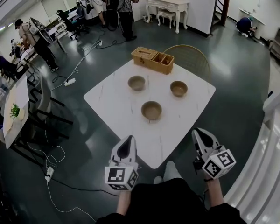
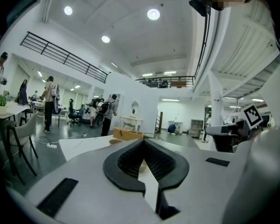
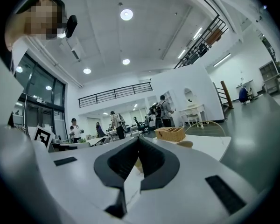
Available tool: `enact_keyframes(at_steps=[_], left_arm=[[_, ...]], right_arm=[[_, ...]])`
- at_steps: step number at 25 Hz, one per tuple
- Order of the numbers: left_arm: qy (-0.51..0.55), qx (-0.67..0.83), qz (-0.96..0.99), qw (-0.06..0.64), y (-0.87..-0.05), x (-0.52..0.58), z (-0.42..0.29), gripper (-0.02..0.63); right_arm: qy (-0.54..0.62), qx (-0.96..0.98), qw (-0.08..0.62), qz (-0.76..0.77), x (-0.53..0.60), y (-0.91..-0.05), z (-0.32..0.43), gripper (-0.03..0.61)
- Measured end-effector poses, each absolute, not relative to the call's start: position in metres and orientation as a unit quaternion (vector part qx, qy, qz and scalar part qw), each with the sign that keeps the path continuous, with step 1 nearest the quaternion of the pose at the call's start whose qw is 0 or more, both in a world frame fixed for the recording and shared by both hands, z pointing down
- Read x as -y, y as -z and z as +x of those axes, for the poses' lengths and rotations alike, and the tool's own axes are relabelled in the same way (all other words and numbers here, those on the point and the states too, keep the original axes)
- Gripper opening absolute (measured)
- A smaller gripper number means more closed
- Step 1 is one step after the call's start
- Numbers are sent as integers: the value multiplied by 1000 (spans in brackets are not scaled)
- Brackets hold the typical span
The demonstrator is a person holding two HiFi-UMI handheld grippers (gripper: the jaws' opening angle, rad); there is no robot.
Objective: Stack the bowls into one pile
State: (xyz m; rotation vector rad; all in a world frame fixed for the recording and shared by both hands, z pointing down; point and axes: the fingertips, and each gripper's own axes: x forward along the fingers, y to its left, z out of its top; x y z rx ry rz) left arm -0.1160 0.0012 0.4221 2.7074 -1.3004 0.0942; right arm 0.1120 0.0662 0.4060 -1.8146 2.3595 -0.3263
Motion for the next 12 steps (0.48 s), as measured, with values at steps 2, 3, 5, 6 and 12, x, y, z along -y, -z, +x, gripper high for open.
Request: enact_keyframes(at_steps=[2, 3, 5, 6, 12], left_arm=[[-35, 436, 897, 69, -425, 7, -111, 14], [-37, 440, 895, 70, -427, 11, -109, 14], [-42, 450, 889, 77, -432, 21, -107, 14], [-45, 456, 885, 81, -434, 27, -106, 14], [-56, 477, 871, 100, -442, 61, -89, 14]], right_arm=[[114, -788, 73, -600, -54, -410, 117, 14], [117, -790, 73, -597, -48, -411, 119, 14], [122, -795, 71, -589, -33, -414, 123, 14], [125, -798, 70, -585, -25, -416, 125, 14], [139, -822, 64, -548, 24, -421, 130, 14]])
